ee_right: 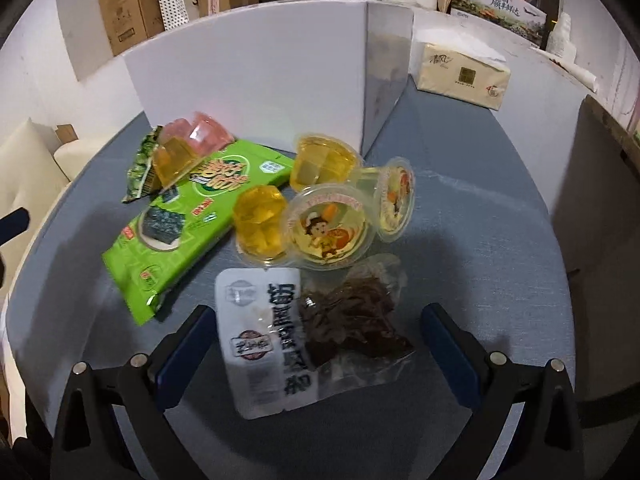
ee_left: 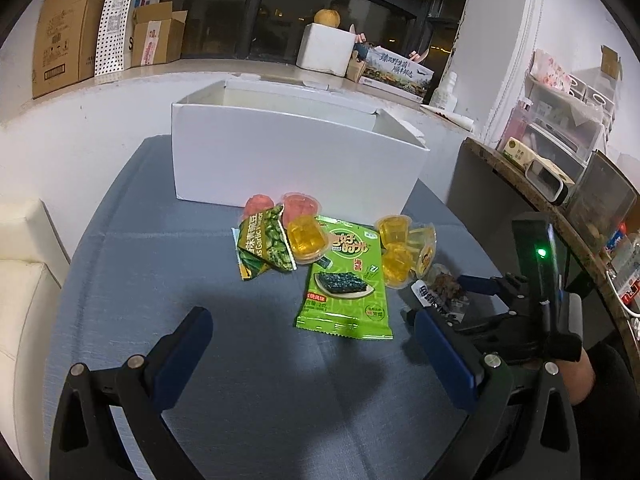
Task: Organize snacks
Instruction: 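Grasp a seaweed packet with the left gripper while the right grasps the meat snack pack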
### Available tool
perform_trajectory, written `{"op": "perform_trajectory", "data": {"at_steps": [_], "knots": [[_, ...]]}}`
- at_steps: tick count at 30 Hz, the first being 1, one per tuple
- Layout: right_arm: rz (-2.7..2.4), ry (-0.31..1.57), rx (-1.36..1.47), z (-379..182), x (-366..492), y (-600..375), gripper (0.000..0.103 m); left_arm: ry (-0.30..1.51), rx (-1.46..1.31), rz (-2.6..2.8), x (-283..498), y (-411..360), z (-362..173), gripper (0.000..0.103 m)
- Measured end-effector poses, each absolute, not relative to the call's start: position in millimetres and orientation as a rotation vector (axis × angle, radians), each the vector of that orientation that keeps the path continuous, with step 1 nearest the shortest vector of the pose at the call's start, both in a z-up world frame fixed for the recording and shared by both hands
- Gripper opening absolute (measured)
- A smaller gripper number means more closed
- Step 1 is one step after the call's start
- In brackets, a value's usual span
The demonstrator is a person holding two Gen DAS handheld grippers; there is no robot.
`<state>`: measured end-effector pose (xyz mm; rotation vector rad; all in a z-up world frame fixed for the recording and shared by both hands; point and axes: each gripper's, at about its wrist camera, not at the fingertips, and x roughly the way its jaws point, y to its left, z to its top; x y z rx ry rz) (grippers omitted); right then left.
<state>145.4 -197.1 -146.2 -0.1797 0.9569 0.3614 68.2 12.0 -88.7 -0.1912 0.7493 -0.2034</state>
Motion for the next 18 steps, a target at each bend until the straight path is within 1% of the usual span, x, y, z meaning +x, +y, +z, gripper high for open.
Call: {"op": "perform_trajectory", "data": {"at_steps": [1,2,3,5,6,12,18], "knots": [[0.342,0.939,-0.185,-143.6,142.9,-199.3,0.088,0.755,-0.191,-0.203,69.6,11.6,-90.4,0.103],[0.351,0.942,-0.147,-141.6,143.5,-204.7,0.087,0.761,-0.188,-0.201,71.1,11.0,-92.4,0.103],[0.358,0.938,-0.113,-138.9,142.6,-209.7,0.083,0.768,-0.184,-0.199,72.4,9.7,-95.4,0.103],[0.369,0.929,-0.058,-133.7,142.6,-220.4,0.071,0.786,-0.178,-0.203,75.9,7.6,-100.8,0.103],[0.371,0.925,-0.031,-130.6,143.0,-226.7,0.061,0.797,-0.174,-0.203,78.3,5.9,-103.7,0.103],[0.418,0.927,0.002,-130.3,135.2,-232.8,0.06,0.841,-0.14,-0.247,94.0,-13.1,-116.2,0.103],[0.411,0.837,-0.008,-102.1,112.6,-239.8,0.059,0.871,-0.086,-0.285,115.1,-37.1,-120.3,0.103]]}}
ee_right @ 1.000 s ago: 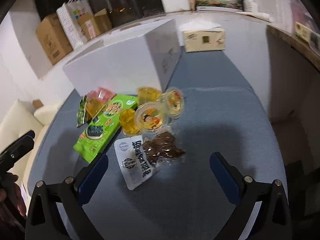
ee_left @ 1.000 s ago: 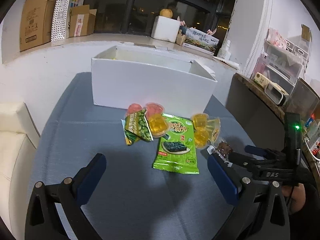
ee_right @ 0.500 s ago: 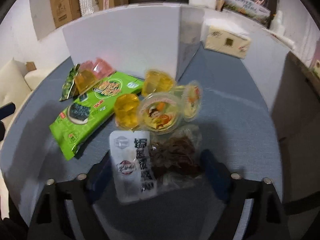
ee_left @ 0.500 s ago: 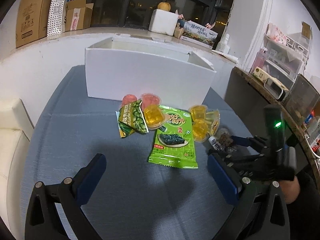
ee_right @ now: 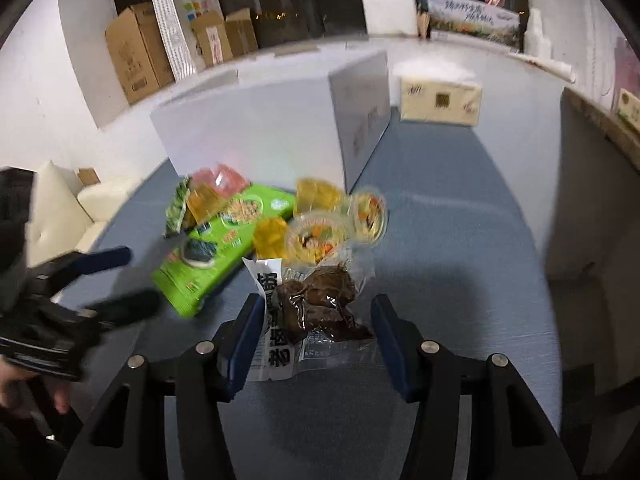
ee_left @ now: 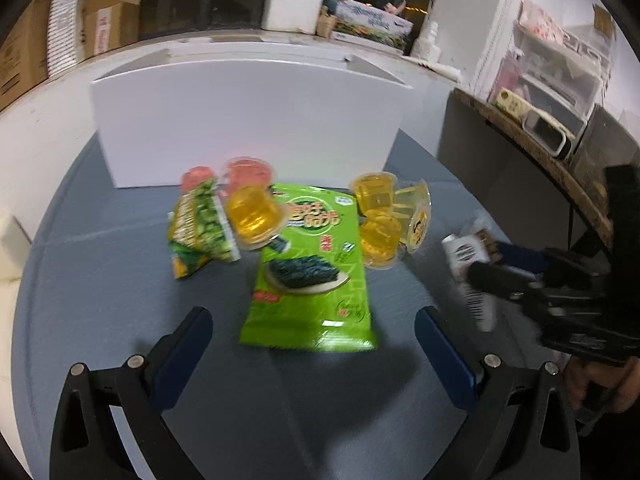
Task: Organize snacks
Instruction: 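Grasp a seaweed packet with the left gripper while the right grasps the meat snack pack, then place the seaweed packet and meat snack pack into the white box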
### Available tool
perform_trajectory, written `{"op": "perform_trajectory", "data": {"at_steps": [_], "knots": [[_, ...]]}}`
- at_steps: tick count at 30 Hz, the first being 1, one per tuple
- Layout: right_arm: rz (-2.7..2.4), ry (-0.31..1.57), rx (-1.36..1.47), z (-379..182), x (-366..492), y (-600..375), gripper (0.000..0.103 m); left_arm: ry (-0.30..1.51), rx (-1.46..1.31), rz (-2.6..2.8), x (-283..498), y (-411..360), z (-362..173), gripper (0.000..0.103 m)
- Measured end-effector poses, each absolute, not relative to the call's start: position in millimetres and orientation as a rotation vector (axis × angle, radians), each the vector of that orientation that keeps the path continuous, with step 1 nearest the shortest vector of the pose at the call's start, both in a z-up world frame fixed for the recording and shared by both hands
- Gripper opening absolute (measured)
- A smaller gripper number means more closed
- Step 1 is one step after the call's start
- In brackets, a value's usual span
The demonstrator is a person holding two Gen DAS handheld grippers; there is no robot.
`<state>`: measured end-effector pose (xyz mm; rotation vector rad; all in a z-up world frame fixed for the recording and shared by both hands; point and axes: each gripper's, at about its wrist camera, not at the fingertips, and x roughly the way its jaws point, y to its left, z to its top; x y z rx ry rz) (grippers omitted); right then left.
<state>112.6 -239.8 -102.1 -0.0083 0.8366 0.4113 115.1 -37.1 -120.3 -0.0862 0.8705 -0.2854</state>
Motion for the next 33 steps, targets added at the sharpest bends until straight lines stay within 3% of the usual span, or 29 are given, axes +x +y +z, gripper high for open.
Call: {"op": "perform_trajectory", "data": {"at_steps": [8,10,11,25,33], "knots": [[0.389,0.772,0.041,-81.1,100.1,-266.4,0.059,0.957,-0.015,-0.287,161.5,-63.8,-141.5,0.102],[0.392,0.771,0.049,-80.0,99.2,-269.1,0.059,0.938,0.003,-0.269,162.6,-62.8,-142.2,0.089],[0.394,0.77,0.051,-80.0,99.1,-269.7,0.059,0.934,0.032,-0.251,161.4,-63.4,-140.7,0.071],[0.426,0.727,0.081,-64.7,85.7,-269.3,0.059,0.811,-0.14,-0.376,82.8,-23.6,-85.8,0.071],[0.467,0.676,0.081,-40.4,108.1,-255.3,0.059,0.701,-0.125,-0.31,116.0,4.2,-42.7,0.071]]}}
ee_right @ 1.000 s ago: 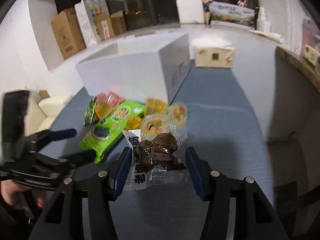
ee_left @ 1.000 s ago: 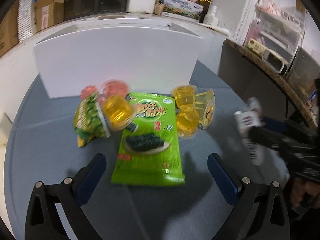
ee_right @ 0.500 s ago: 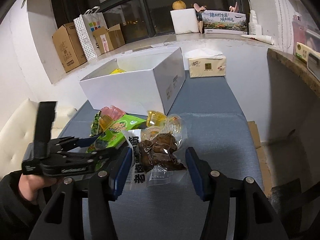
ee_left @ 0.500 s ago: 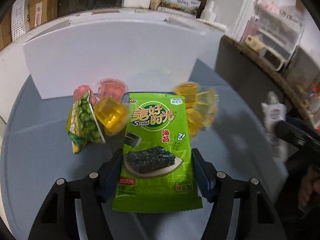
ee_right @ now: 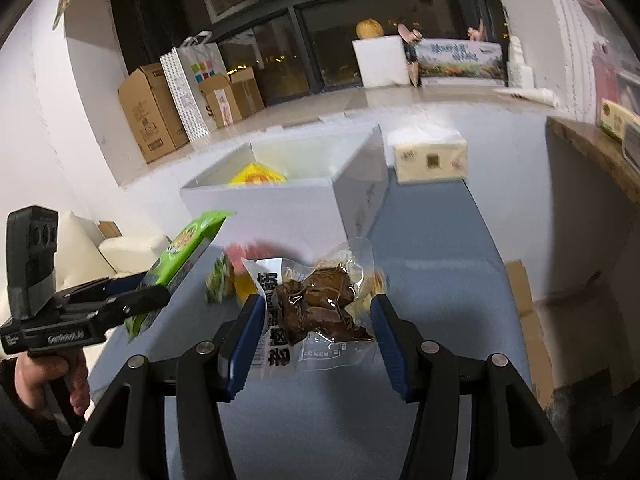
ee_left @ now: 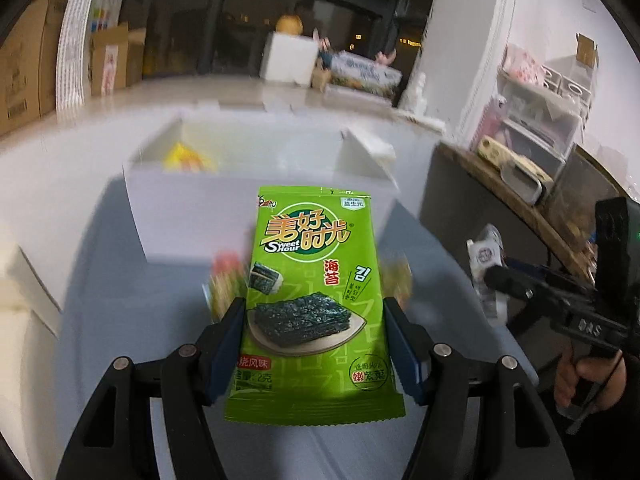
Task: Organize snacks
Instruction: 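Place the seaweed packet and meat snack pack into the white box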
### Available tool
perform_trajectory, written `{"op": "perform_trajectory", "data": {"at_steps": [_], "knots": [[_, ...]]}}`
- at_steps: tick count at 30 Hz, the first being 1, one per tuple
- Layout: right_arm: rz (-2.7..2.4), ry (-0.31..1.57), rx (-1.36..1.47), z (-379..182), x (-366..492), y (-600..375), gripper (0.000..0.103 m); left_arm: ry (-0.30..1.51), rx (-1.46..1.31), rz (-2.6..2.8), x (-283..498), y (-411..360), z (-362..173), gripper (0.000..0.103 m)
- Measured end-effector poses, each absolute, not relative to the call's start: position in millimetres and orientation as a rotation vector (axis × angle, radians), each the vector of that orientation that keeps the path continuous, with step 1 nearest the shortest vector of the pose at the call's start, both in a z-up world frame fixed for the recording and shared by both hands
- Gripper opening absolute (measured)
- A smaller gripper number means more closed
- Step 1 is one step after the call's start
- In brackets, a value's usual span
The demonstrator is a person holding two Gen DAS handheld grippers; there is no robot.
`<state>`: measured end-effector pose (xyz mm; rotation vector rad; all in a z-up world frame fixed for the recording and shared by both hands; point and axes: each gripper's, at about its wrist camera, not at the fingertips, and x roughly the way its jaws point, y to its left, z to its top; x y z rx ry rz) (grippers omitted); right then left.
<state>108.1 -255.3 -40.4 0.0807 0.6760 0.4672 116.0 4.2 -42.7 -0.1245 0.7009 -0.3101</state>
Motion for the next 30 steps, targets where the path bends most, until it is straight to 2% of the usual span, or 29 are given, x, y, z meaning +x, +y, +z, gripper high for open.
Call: {"op": "perform_trajectory", "data": {"at_steps": [6,11,14,16,17,19,20,30], "knots": [[0.539,0.591,0.073,6.1,177.3,-218.9,0.059,0.598,-0.113,-0.25,196.0,23.9,5.4,0.071],[0.566,0.665,0.12,7.1,250.9,-196.5,0.059,0.629,-0.143,-0.195,268.9,39.5,9.9,0.072],[0.54,0.689,0.083,0.4,283.3,-186.4,0.06,0.651,-0.153,-0.167,294.9,42.7,4.0,0.076],[0.535,0.707,0.106,-4.8,299.0,-185.4,0.072,0.668,-0.125,-0.119,306.1,41.1,-1.3,0.097],[0.534,0.713,0.116,-5.6,302.5,-186.7,0.076,0.671,-0.124,-0.121,304.3,37.4,-4.9,0.103],[0.494,0.712,0.134,-5.6,303.0,-192.6,0.087,0.67,-0.119,-0.12,302.8,37.2,-7.3,0.103],[0.496,0.708,0.155,-5.6,301.1,-196.6,0.089,0.675,-0.12,-0.125,302.0,37.0,-8.1,0.103],[0.552,0.637,0.137,17.9,260.5,-215.4,0.098,0.637,-0.123,-0.146,256.1,39.9,0.5,0.103]]}}
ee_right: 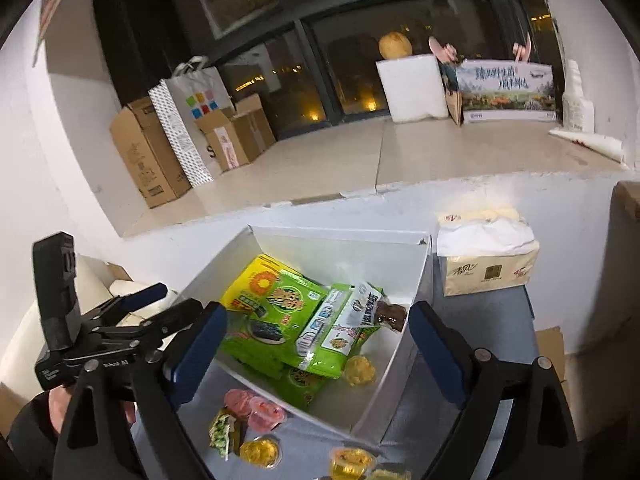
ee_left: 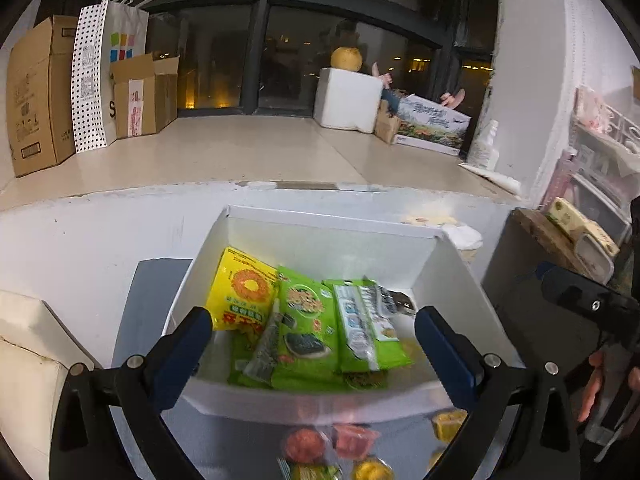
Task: Organize snacks
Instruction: 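Place the seaweed packet and meat snack pack into the white box, then grasp the green garlic pea bag with the left gripper while the right grasps a yellow jelly cup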
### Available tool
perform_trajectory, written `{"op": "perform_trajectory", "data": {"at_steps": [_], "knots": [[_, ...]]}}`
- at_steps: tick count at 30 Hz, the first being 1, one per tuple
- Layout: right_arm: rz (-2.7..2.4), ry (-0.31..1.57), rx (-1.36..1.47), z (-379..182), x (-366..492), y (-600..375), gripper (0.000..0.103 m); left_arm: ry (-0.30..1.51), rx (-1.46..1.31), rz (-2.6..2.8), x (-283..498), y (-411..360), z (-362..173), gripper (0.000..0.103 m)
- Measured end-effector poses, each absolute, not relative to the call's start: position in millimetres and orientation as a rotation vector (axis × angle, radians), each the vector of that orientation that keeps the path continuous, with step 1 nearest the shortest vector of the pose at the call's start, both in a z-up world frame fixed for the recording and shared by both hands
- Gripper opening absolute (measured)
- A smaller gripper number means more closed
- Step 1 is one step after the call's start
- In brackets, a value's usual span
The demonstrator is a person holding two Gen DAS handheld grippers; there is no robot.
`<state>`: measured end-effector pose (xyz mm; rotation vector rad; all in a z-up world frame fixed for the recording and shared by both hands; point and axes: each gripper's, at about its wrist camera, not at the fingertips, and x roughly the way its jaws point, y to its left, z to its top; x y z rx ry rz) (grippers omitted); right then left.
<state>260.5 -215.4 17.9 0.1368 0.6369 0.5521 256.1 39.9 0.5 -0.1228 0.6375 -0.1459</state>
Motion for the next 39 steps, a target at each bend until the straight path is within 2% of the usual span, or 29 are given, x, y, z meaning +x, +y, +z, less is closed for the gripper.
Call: {"op": "perform_trajectory", "data": {"at_steps": [1,6,14,22,32,39], "knots": [[0.567,0.617,0.135,21.7,248.8,-219.3,0.103,0.629,-0.128,-0.155,247.7,39.5,2.8,0.103],[0.594,0.566,0.116,19.5,194.7,-233.8,0.103,0.586,-0.131,-0.189,183.6,33.7,5.1,0.103],[0.528,0.695,0.214,-63.6,121.1,-263.6,0.103,0.588,-0.24,-0.174,87.4,32.3,-34.5,0.103],[0.52,0.812,0.302,-109.0,157.0,-280.7,0.103,0.639,-0.232,-0.205,65.0,23.5,-62.3,0.103],[0.593,0.862,0.34,-127.2,227.6,-289.9,0.103,0.664,-0.217,-0.23,68.3,13.8,-69.9,0.103],[0.706,0.928,0.32,-149.3,236.5,-272.9,0.083,0.675,-0.227,-0.229,69.8,15.3,-72.9,0.103]]}}
